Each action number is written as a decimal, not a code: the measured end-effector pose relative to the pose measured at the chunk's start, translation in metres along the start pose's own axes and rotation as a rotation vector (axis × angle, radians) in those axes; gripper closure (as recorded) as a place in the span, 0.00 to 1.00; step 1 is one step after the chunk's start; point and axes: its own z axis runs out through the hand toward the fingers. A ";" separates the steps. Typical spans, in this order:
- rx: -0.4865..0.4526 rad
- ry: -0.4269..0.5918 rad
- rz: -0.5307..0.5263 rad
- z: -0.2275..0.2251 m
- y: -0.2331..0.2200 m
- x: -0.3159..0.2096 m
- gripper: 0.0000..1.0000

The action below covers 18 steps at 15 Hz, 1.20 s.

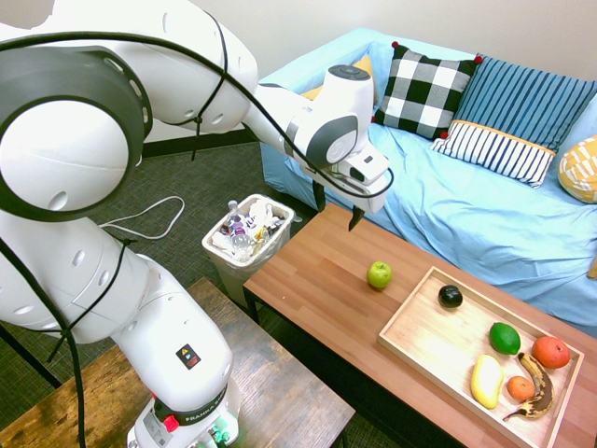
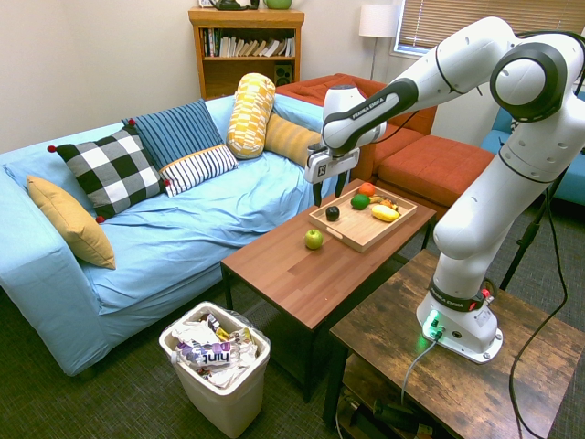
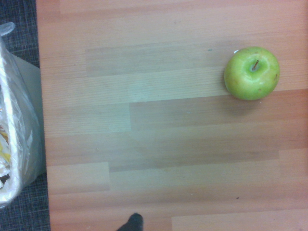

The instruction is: Put the apple in the tray

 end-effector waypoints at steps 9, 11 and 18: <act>-0.014 0.041 0.136 0.062 -0.030 0.096 0.00; -0.036 0.028 0.168 0.102 -0.047 0.113 0.00; -0.130 0.012 0.274 0.200 -0.063 0.139 0.00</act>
